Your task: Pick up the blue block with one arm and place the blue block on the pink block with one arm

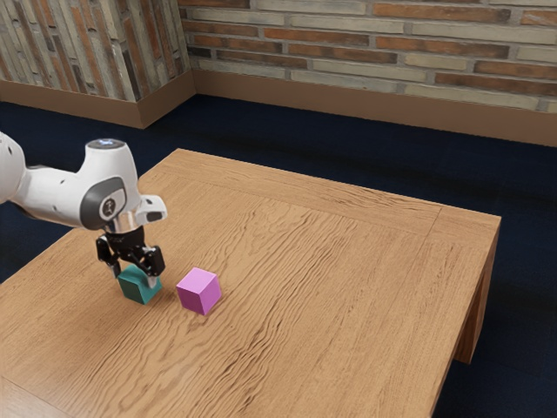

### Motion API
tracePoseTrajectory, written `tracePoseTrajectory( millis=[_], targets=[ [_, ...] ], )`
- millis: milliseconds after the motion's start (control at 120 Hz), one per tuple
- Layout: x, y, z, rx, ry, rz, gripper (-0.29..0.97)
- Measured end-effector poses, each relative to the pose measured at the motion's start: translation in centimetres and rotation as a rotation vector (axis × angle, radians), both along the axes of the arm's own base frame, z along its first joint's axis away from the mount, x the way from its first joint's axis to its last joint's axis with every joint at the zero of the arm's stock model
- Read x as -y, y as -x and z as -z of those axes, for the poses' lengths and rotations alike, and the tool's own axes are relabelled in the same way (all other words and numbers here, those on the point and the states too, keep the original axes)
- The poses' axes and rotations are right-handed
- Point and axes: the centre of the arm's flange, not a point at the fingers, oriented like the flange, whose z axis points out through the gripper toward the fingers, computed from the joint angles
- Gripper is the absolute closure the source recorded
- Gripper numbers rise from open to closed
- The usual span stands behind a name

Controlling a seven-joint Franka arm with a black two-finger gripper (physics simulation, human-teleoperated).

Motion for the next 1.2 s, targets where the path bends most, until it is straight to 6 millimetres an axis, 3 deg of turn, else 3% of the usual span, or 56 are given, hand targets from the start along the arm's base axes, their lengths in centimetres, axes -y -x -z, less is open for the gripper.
tracePoseTrajectory(
  millis=[258, 400, 550, 750, 858, 1075, 1200],
  targets=[
    [-0.4, -0.7, 1.9, 0.005, 0.002, -0.004, 0.01],
    [-0.4, -0.8, 1.9, 0.012, 0.001, -0.009, 0.22],
    [-0.5, -0.8, 2.0, 0.014, -0.003, -0.015, 0.28],
    [-0.3, -0.9, -2.5, 0.059, -0.029, -0.018, 0.35],
    [1.4, -1.1, -5.4, 0.087, -0.032, -0.002, 0.36],
    [5.1, -1.4, -8.8, 0.121, -0.014, 0.024, 0.36],
    [6.8, -1.5, -9.3, 0.118, 0.001, 0.039, 0.35]
  ],
)
